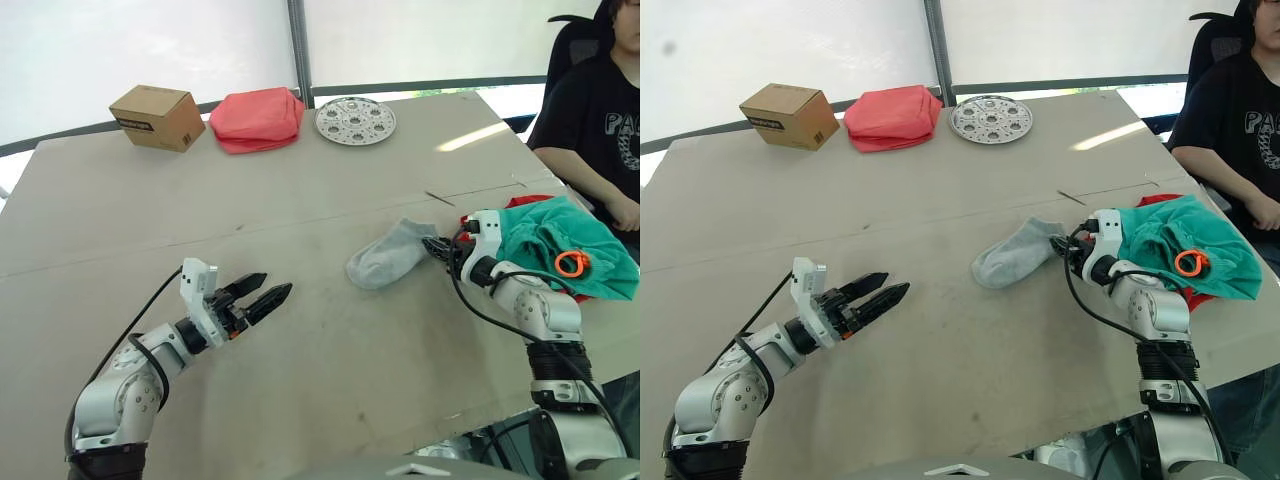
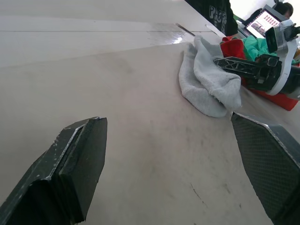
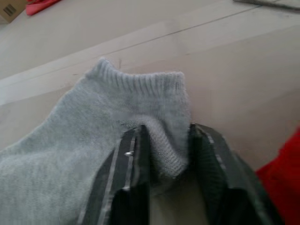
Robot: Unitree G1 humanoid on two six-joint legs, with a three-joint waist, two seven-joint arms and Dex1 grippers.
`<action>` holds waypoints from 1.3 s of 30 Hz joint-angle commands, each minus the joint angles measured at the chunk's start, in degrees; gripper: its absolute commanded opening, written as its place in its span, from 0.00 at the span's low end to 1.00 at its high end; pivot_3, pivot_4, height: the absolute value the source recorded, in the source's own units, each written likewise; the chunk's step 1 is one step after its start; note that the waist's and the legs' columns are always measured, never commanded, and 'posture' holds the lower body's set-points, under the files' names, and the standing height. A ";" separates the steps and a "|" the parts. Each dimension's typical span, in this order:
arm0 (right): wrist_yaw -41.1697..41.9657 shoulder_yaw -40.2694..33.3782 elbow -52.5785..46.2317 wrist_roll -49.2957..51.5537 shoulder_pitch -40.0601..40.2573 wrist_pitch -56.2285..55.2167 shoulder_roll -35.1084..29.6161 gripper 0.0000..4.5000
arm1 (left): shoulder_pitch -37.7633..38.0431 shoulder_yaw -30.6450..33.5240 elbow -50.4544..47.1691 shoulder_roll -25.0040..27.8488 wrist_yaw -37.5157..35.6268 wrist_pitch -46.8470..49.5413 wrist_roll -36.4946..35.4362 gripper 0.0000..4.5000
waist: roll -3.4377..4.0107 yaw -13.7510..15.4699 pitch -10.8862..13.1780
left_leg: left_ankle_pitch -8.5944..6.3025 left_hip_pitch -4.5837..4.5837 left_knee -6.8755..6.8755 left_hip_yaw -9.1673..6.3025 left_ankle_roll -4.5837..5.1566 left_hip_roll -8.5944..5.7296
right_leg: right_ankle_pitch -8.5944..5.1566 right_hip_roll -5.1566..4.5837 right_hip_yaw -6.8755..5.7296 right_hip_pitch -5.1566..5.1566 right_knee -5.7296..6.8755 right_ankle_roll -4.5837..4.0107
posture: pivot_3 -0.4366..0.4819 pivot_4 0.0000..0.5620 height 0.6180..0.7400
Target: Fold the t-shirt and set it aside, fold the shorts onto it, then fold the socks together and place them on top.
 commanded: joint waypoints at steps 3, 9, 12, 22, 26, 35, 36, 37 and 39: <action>-0.18 5.55 -0.37 -8.45 4.22 -8.14 -1.52 0.02 | -0.40 1.75 -2.48 0.31 0.30 -1.03 -0.86 1.00 | 0.00 0.12 0.00 | -0.02 0.02 0.01 0.01 -0.03 0.03 | -0.03 0.02 -0.01 0.01 0.01 -0.03 | 0.48 0.27 1.00; -5.92 5.33 -8.00 -17.47 7.73 -18.18 -4.80 0.02 | -0.65 1.48 -1.96 -0.30 0.56 -1.44 -0.66 1.00 | 0.07 0.62 0.10 | -0.03 -0.05 0.04 -0.08 -0.04 -0.06 | -0.08 0.07 -0.11 0.01 0.01 0.05 | 0.48 0.27 1.00; -8.45 5.43 -11.76 -22.56 8.92 -22.13 -7.42 0.02 | -0.78 1.25 -1.66 -0.57 0.59 -1.69 -0.49 1.00 | 0.27 0.89 0.27 | -0.02 -0.12 0.07 -0.11 -0.03 -0.15 | -0.09 0.01 -0.13 0.00 -0.01 0.06 | 0.48 0.27 1.00; -6.27 13.21 -23.72 -36.83 9.69 -33.96 -14.73 0.02 | -1.75 0.16 0.15 -1.28 0.41 -3.15 0.64 1.00 | 0.20 0.42 0.35 | -0.03 -0.12 -0.01 -0.12 -0.05 -0.07 | -0.17 0.01 -0.13 -0.03 -0.06 0.17 | 0.48 0.27 1.00; -4.37 17.38 -23.55 -40.69 9.77 -39.40 -15.63 0.02 | -1.83 0.01 0.62 -1.19 0.16 -3.70 0.99 1.00 | 0.14 0.55 0.43 | -0.03 -0.13 0.02 -0.12 -0.04 -0.08 | -0.17 0.03 -0.13 -0.02 -0.06 0.18 | 0.48 0.27 1.00; -1.32 21.38 -19.29 -44.10 12.92 -55.39 -19.79 0.02 | -1.23 -0.03 0.33 -0.23 -1.32 -4.40 1.61 1.00 | 0.05 0.68 0.46 | -0.03 -0.14 0.02 -0.14 -0.04 -0.09 | -0.17 0.00 -0.15 -0.02 -0.07 0.17 | 0.48 0.27 1.00; -0.77 21.49 -18.84 -43.93 13.77 -57.37 -20.56 0.02 | -1.11 -0.07 0.23 0.04 -1.76 -4.44 1.62 1.00 | 0.04 0.68 0.47 | -0.03 -0.14 0.02 -0.14 -0.04 -0.09 | -0.17 0.01 -0.15 -0.01 -0.07 0.17 | 0.48 0.27 1.00; -0.28 21.59 -18.37 -43.80 14.38 -59.05 -21.21 0.02 | -1.01 -0.09 0.15 0.25 -2.10 -4.45 1.62 1.00 | 0.03 0.67 0.47 | -0.03 -0.14 0.02 -0.14 -0.04 -0.09 | -0.17 0.01 -0.15 -0.01 -0.07 0.17 | 0.48 0.27 1.00; 1.32 21.92 -17.09 -42.99 15.92 -61.94 -22.65 0.02 | -0.81 -0.35 0.05 1.04 -3.11 -4.91 2.14 1.00 | 0.03 0.67 0.47 | -0.03 -0.14 0.02 -0.14 -0.04 -0.09 | -0.17 0.00 -0.15 -0.01 -0.06 0.17 | 0.48 0.27 1.00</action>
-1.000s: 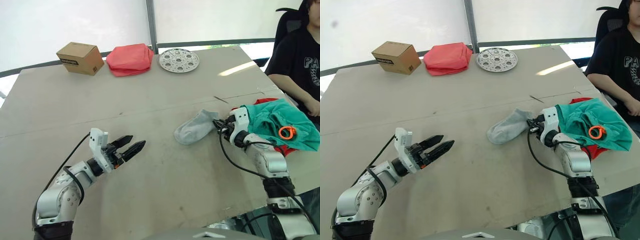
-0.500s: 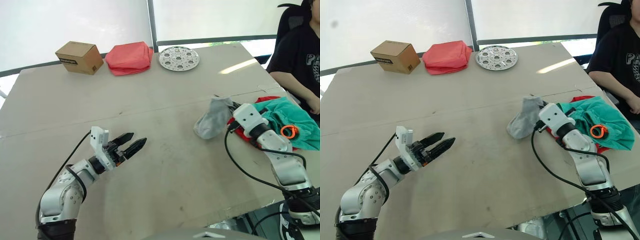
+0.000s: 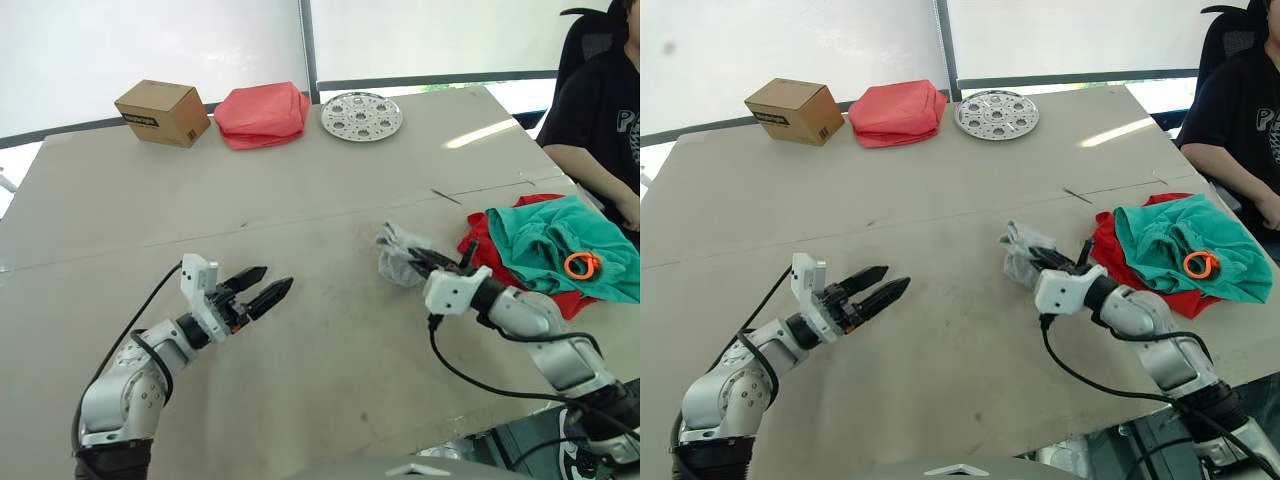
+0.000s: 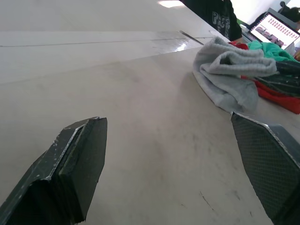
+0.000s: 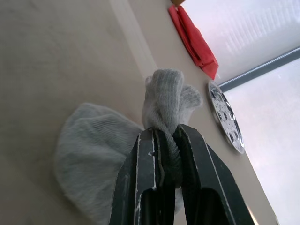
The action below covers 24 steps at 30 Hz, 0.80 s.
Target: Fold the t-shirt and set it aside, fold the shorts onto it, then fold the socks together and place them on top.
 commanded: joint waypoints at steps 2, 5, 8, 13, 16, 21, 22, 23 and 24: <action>3.78 0.78 2.53 1.40 2.12 -7.38 -2.92 0.02 | 0.27 0.20 -0.94 2.06 -2.61 -1.94 1.03 1.00 | -0.02 -0.02 0.00 | 0.00 0.01 0.00 0.00 0.00 0.01 | 0.00 0.00 0.00 0.01 0.00 0.00 | 0.48 0.27 1.00; 6.47 3.46 7.90 -0.43 1.00 -8.68 -2.91 0.02 | 1.03 -0.93 -1.58 3.54 -5.00 -3.42 2.50 1.00 | -0.06 -0.07 -0.02 | 0.00 0.03 0.02 0.02 0.01 0.01 | 0.00 0.00 0.02 0.03 0.01 -0.01 | 0.48 0.27 1.00; 9.14 3.79 12.54 1.58 -2.02 -7.56 -1.56 0.02 | 2.86 -3.43 -3.78 6.36 -10.84 -8.01 5.29 1.00 | -0.07 -0.45 -0.02 | 0.00 0.09 0.02 0.08 0.01 0.04 | 0.00 0.00 0.09 0.06 0.02 -0.01 | 0.48 0.27 1.00; 13.69 0.49 8.78 8.78 -2.37 -1.90 -1.70 0.46 | 4.10 -4.39 -6.86 10.28 -18.43 -12.22 5.34 1.00 | -0.10 0.09 0.00 | 0.00 0.09 0.03 0.06 0.02 0.08 | -0.01 -0.03 0.08 0.06 0.03 -0.03 | 0.48 0.27 1.00; 16.53 -2.27 2.56 13.69 -0.73 4.75 -2.82 0.81 | 4.78 -4.65 -8.00 11.64 -20.51 -13.04 5.12 1.00 | -0.04 0.36 0.03 | -0.03 0.06 0.03 0.05 0.06 0.08 | -0.02 -0.06 0.06 0.06 0.00 -0.05 | 0.48 0.27 1.00; 23.03 -9.21 -18.57 33.00 6.24 28.03 -8.23 0.99 | 5.03 -6.11 -7.94 11.20 -26.05 -18.46 5.59 1.00 | 0.11 1.34 0.13 | -0.10 -0.08 -0.01 -0.09 0.15 0.10 | -0.10 -0.13 -0.08 0.02 -0.11 -0.18 | 0.48 0.27 1.00; 22.20 -11.73 -22.93 39.25 6.75 34.40 -8.80 0.99 | 4.73 -6.38 -7.68 10.96 -26.19 -18.68 5.50 1.00 | 0.13 1.34 0.14 | -0.11 -0.13 0.00 -0.11 0.14 0.12 | -0.10 -0.15 -0.10 0.01 -0.12 -0.18 | 0.48 0.27 1.00; 21.56 -13.59 -25.94 43.48 6.95 39.06 -9.11 0.99 | 4.52 -6.58 -7.48 10.81 -26.27 -18.85 5.36 1.00 | 0.15 1.26 0.15 | -0.11 -0.17 0.03 -0.13 0.14 0.15 | -0.11 -0.15 -0.10 0.01 -0.15 -0.16 | 0.48 0.27 1.00; 20.71 -16.05 -29.06 49.49 6.90 44.00 -9.64 0.99 | 4.44 -7.05 -7.35 10.91 -26.54 -18.94 5.46 1.00 | 0.16 1.22 0.16 | -0.11 -0.18 0.05 -0.13 0.13 0.17 | -0.10 -0.13 -0.07 0.00 -0.16 -0.15 | 0.48 0.27 1.00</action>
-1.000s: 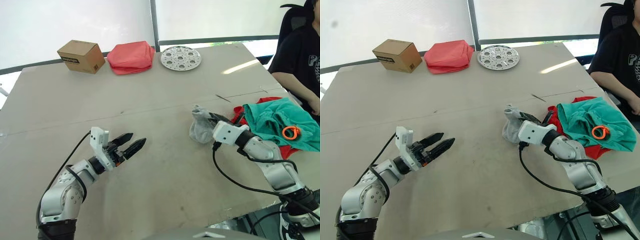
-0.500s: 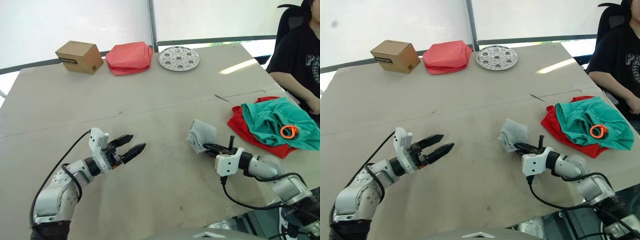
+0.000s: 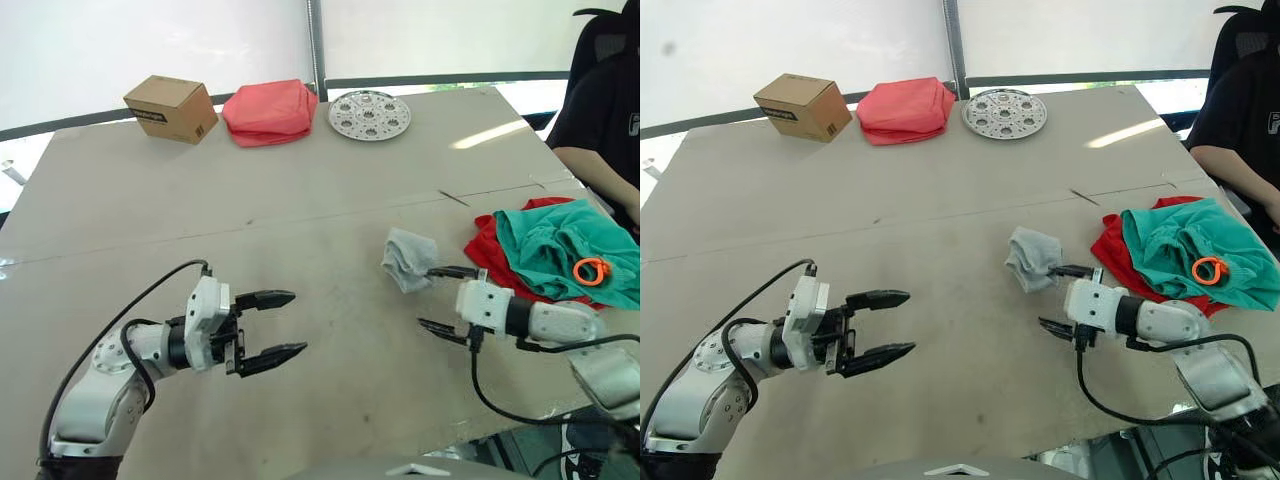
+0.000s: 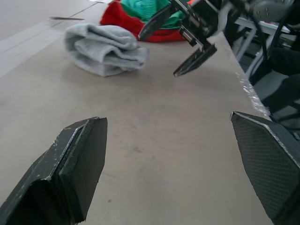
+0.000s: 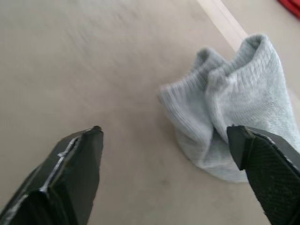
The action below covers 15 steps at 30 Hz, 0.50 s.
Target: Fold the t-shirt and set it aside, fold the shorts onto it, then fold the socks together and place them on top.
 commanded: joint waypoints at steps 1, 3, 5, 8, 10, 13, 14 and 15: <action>-2.62 -9.22 -12.32 20.65 -0.97 17.56 -2.05 0.99 | -0.29 -0.56 -1.02 -0.07 -1.02 -1.45 -0.26 1.00 | 0.00 -0.03 0.01 | -0.01 -0.01 0.03 0.00 -0.01 0.02 | 0.00 0.00 0.02 0.00 0.02 0.00 | 0.48 0.27 1.00; -6.09 -12.36 -12.82 29.64 -4.12 26.53 -2.55 0.99 | -0.29 -1.04 -1.27 -0.61 -0.42 -1.26 -0.35 1.00 | -0.01 -0.03 0.04 | -0.07 -0.01 0.04 -0.03 -0.11 0.05 | -0.01 0.00 0.05 0.02 0.03 0.01 | 0.48 0.27 1.00; -10.75 -11.43 -8.40 29.65 -10.40 32.58 -0.94 0.99 | -0.20 -1.25 -1.92 -1.08 0.29 -0.70 -0.78 1.00 | -0.05 -0.10 0.07 | -0.13 0.01 0.06 0.00 -0.21 0.06 | 0.00 0.02 -0.01 0.02 0.04 0.02 | 0.48 0.27 1.00; -12.84 -4.18 3.16 20.18 -20.60 34.04 0.98 0.99 | -0.23 -1.66 -2.65 -1.47 1.31 -0.22 -0.98 1.00 | -0.17 -0.28 0.10 | -0.11 0.03 0.07 0.08 -0.20 0.08 | 0.00 0.02 -0.21 -0.01 0.04 0.03 | 0.48 0.27 1.00; -10.57 0.22 11.64 15.64 -25.96 32.86 2.32 0.99 | -0.06 -1.71 -2.83 -1.69 1.84 -0.39 -0.74 1.00 | -0.20 -0.13 0.09 | -0.06 0.00 0.06 0.10 -0.11 0.06 | 0.00 0.06 -0.25 -0.05 0.03 0.02 | 0.48 0.27 1.00; -6.82 5.81 23.02 9.62 -32.79 30.32 4.55 0.99 | 0.82 -1.36 -3.32 -1.89 2.63 -0.48 -0.87 1.00 | -0.18 -0.04 0.10 | 0.02 -0.15 0.03 0.02 0.00 0.02 | 0.02 0.16 -0.37 -0.16 0.02 -0.04 | 0.48 0.27 1.00; -5.53 6.91 25.48 8.22 -34.19 29.49 5.01 0.99 | 1.04 -1.38 -3.53 -1.94 2.85 -0.47 -0.87 1.00 | -0.17 -0.04 0.10 | 0.02 -0.19 0.03 0.04 0.00 0.00 | 0.15 0.15 -0.36 -0.22 0.02 -0.24 | 0.48 0.27 1.00; -3.25 8.19 27.93 7.36 -35.70 29.20 5.41 0.99 | 1.41 -1.40 -3.87 -1.97 3.16 -0.46 -0.84 1.00 | -0.18 -0.08 0.09 | 0.02 -0.27 0.03 0.05 -0.01 -0.01 | 0.16 0.14 -0.36 -0.27 -0.01 -0.25 | 0.48 0.27 1.00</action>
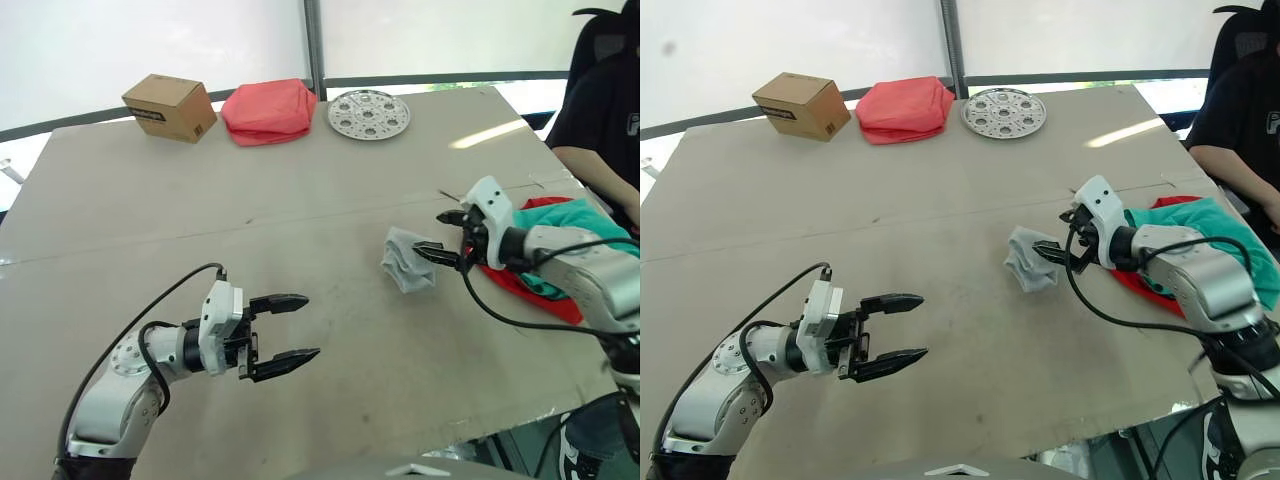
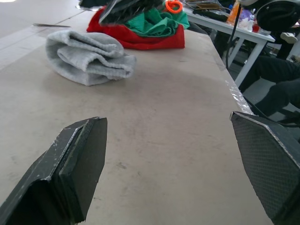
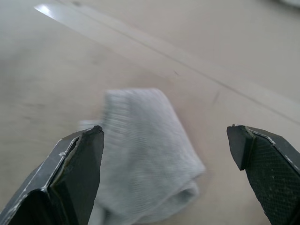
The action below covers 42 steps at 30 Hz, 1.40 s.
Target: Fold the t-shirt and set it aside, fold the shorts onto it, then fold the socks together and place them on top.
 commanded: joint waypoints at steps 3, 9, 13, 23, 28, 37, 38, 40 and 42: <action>14.30 8.34 13.32 -6.42 -8.73 -3.19 2.33 0.99 | 2.57 1.16 -4.04 -0.44 1.93 -0.96 -0.54 1.00 | 0.00 -0.12 -0.01 | 0.01 -0.19 0.03 0.03 0.00 -0.05 | 0.03 -0.02 0.04 -0.12 -0.17 -0.02 | 0.48 0.27 1.00; 19.33 11.21 21.15 -12.90 -9.88 -10.18 6.20 0.81 | 4.41 1.50 -6.39 -0.76 4.37 -1.22 -0.23 1.00 | -0.02 -0.09 -0.07 | -0.02 -0.16 0.03 -0.05 0.04 -0.04 | 0.05 -0.01 -0.03 -0.04 -0.27 -0.01 | 0.48 0.27 1.00; 18.50 4.41 11.10 -9.09 -3.33 -6.00 4.26 0.36 | 4.56 0.83 -6.28 -1.17 5.15 -1.55 0.09 1.00 | 0.01 0.13 -0.12 | -0.02 -0.14 0.05 -0.12 0.02 -0.04 | 0.05 -0.02 -0.07 -0.01 -0.19 -0.01 | 0.48 0.27 1.00; -7.30 -44.64 -25.69 17.91 13.76 26.68 8.14 0.00 | -8.31 -8.05 -0.95 -6.02 4.23 0.30 0.55 1.00 | 0.25 0.55 -0.14 | -0.03 -0.17 0.20 -0.14 0.02 -0.13 | 0.04 -0.06 -0.01 -0.03 0.01 0.08 | 0.48 0.27 1.00; -19.52 -64.89 -24.25 22.06 8.57 39.40 9.09 0.00 | -15.09 -10.34 1.07 -9.91 6.25 3.29 -0.26 1.00 | 0.23 0.38 -0.16 | -0.01 -0.12 0.28 -0.13 0.05 -0.14 | -0.08 -0.03 -0.04 0.02 0.19 0.27 | 0.48 0.27 1.00; -31.94 -71.88 8.10 7.16 4.08 29.72 8.22 0.00 | -18.26 -11.99 1.34 -11.73 7.02 5.52 -0.24 1.00 | 0.25 -0.10 -0.21 | 0.00 0.01 0.26 0.11 0.07 -0.15 | 0.04 -0.01 0.11 0.11 0.20 0.02 | 0.48 0.27 1.00; -30.80 -69.40 14.47 5.02 5.24 26.12 7.29 0.00 | -18.30 -12.20 1.23 -11.87 7.09 5.46 -0.09 1.00 | 0.26 -0.14 -0.21 | 0.00 0.06 0.26 0.15 0.08 -0.15 | 0.04 -0.02 0.14 0.17 0.20 0.02 | 0.48 0.27 1.00; -25.39 -61.71 23.46 0.94 9.21 19.34 4.51 0.10 | -18.06 -12.55 0.43 -11.85 7.16 5.42 0.06 1.00 | 0.29 -0.14 -0.22 | -0.02 0.27 0.26 0.27 0.13 -0.15 | 0.02 -0.02 0.22 0.35 0.20 0.04 | 0.48 0.27 1.00; -23.42 -60.17 27.44 0.41 10.92 16.08 2.71 0.33 | -17.95 -12.43 -0.79 -11.73 7.68 6.25 -0.65 1.00 | 0.36 -0.20 -0.27 | -0.06 0.36 0.25 0.35 0.20 -0.15 | -0.06 -0.01 0.26 0.43 0.20 0.16 | 0.48 0.27 1.00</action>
